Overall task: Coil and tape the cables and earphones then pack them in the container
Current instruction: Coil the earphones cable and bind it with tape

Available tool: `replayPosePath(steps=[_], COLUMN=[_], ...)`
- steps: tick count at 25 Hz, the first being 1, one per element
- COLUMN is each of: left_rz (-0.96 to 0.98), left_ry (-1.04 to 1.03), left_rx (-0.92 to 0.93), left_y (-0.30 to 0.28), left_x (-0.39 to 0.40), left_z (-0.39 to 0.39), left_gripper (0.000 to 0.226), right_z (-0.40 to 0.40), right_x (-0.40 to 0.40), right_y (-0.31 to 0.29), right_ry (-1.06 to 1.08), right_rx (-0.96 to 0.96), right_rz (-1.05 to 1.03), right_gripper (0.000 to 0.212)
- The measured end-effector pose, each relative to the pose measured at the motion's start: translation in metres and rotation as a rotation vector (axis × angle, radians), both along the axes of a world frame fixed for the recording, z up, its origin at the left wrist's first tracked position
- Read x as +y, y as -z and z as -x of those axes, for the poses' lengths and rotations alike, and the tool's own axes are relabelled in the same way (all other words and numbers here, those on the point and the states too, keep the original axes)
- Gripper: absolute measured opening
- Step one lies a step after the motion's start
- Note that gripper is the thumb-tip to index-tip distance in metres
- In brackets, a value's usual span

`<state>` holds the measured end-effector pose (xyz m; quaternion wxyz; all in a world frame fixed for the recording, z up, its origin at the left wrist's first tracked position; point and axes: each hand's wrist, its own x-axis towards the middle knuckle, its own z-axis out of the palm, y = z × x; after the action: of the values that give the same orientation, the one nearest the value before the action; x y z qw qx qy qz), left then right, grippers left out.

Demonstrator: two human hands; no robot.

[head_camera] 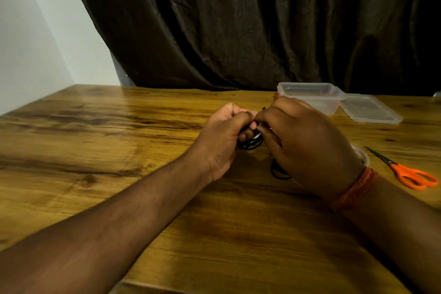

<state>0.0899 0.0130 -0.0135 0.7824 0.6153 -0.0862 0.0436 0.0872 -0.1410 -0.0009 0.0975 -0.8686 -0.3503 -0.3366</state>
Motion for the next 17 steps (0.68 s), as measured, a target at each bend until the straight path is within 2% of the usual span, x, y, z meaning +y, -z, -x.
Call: replayPosePath(steps=[4,6,9,11,17], left_rz=[-0.042,0.007,0.075,0.037,-0.079], left_ry=[0.040,0.086,0.174,0.213,0.315], left_rx=[-0.093,-0.141,-0.179,-0.197,-0.222], left_y=[-0.001,-0.005,-0.008,-0.007,-0.004], left_x=[0.003,0.009,0.014,0.014,0.013], left_z=[-0.002,-0.004,-0.003,0.000,0.001], left_gripper=[0.019,0.020,0.012,0.009,0.016], right_z=[-0.003,-0.007,-0.011,-0.011,-0.011], right_x=[-0.020,-0.031,-0.033,-0.029,-0.029], right_y=[-0.009,-0.011,-0.011,-0.007,-0.004], right_ry=[-0.204,-0.303,-0.400,-0.449,-0.489], right_rx=[0.183,0.233,0.559,0.712,0.742], right_rz=[-0.124,-0.299,-0.593,-0.569,-0.558], right_gripper=[0.030,0.032,0.047,0.058,0.029])
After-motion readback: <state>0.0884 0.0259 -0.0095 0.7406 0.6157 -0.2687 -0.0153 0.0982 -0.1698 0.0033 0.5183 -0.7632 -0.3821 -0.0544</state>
